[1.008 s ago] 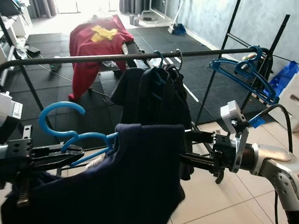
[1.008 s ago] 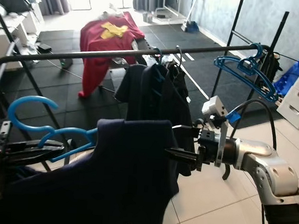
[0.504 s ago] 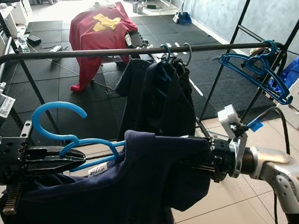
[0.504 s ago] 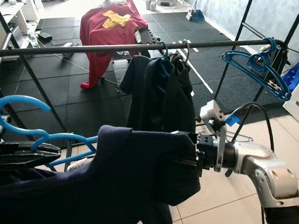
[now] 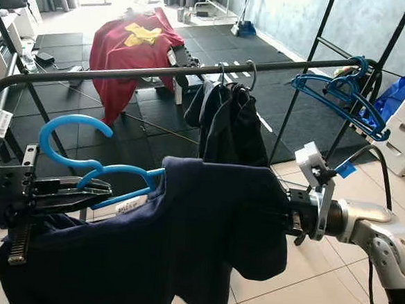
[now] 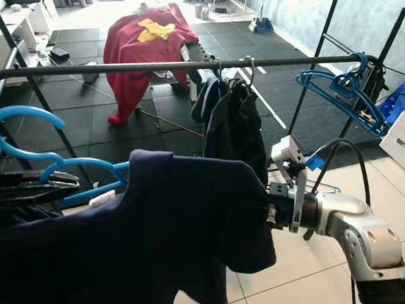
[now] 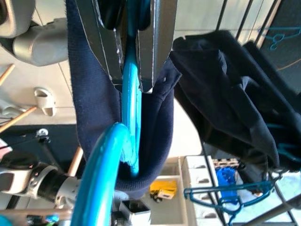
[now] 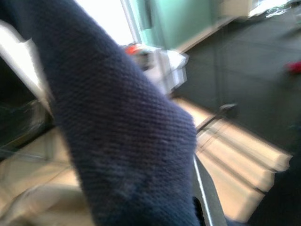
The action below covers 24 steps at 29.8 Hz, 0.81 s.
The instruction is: Hang hanger
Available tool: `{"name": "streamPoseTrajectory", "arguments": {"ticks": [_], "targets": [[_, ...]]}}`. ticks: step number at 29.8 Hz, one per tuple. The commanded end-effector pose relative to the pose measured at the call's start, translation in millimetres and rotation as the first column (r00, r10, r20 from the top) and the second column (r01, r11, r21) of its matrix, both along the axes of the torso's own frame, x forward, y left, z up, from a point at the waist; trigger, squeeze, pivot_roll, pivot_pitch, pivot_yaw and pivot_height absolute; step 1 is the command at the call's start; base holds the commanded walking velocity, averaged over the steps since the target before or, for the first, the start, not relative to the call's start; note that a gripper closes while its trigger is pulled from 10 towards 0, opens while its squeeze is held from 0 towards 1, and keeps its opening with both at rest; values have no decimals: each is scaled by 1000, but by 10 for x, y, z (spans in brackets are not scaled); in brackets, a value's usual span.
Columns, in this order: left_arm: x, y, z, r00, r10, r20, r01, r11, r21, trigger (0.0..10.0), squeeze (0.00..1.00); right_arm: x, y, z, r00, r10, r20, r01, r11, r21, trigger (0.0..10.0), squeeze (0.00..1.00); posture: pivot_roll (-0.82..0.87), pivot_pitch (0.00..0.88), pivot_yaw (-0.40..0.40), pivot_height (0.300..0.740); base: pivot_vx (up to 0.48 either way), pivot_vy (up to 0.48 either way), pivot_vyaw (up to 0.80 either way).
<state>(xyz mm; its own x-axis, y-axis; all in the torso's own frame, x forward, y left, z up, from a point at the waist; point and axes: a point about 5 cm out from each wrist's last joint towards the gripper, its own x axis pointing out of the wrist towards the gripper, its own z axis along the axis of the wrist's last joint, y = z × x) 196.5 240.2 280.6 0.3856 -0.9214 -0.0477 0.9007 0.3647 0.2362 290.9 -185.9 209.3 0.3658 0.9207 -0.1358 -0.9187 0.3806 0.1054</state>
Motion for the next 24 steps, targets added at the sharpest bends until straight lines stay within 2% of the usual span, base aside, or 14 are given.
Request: {"name": "streamPoseTrajectory", "arguments": {"ticks": [1, 2, 5, 10, 11, 13, 15, 17, 20, 21, 22, 23, 24], "targets": [[66, 153, -188, 995, 88, -37, -87, 996, 14, 10000, 0, 215, -156, 94, 972, -224, 77, 223, 975, 27, 0, 0, -99, 51, 15, 740, 0, 0, 0], [66, 153, -188, 995, 88, -37, -87, 996, 14, 10000, 0, 215, -156, 94, 972, -224, 77, 223, 975, 27, 0, 0, -99, 51, 15, 740, 0, 0, 0], [90, 280, -392, 982, 162, -93, -156, 985, 68, 10000, 0, 339, -251, 184, 931, -349, 108, 343, 937, 66, 0, 0, -96, 54, 15, 740, 0, 0, 0], [94, 353, -478, 973, 197, -122, -188, 978, 87, 10000, 0, 386, -315, 210, 906, -407, 117, 401, 913, 71, 0, 0, -96, 55, 13, 740, 0, 0, 0], [95, 399, -535, 965, 224, -136, -209, 971, 113, 10000, 0, 412, -356, 217, 890, -440, 121, 434, 898, 70, 0, 0, -97, 56, 13, 740, 0, 0, 0], [95, 399, -535, 965, 224, -136, -209, 971, 113, 10000, 0, 412, -356, 217, 890, -440, 121, 434, 898, 70, 0, 0, -97, 56, 13, 740, 0, 0, 0], [124, 536, -651, 936, 322, -139, -296, 938, 181, 10000, 0, 463, -451, 217, 850, -512, 122, 510, 859, 55, 0, 0, -97, 57, 13, 740, 0, 0, 0], [124, 536, -651, 936, 322, -139, -296, 938, 181, 10000, 0, 463, -451, 217, 850, -512, 122, 510, 859, 55, 0, 0, -97, 57, 13, 740, 0, 0, 0], [220, 660, -673, 894, 442, -74, -423, 886, 191, 10000, 0, 565, -621, 167, 756, -644, 117, 647, 763, 18, 0, 0, -94, 62, 12, 740, 0, 0, 0], [220, 660, -673, 894, 442, -74, -423, 886, 191, 10000, 0, 565, -621, 167, 756, -644, 117, 647, 763, 18, 0, 0, -94, 62, 12, 740, 0, 0, 0], [265, 704, -671, 869, 494, -39, -479, 858, 187, 10000, 0, 598, -696, 152, 710, -693, 121, 698, 716, 5, 0, 0, -95, 64, 13, 740, 0, 0, 0], [265, 704, -671, 869, 494, -39, -479, 858, 187, 10000, 0, 598, -696, 152, 710, -693, 121, 698, 716, 5, 0, 0, -95, 64, 13, 740, 0, 0, 0], [307, 747, -673, 840, 542, -15, -531, 829, 178, 10000, 0, 618, -738, 140, 682, -721, 123, 727, 687, -2, 0, 0, -93, 66, 13, 740, 0, 0, 0]]}}
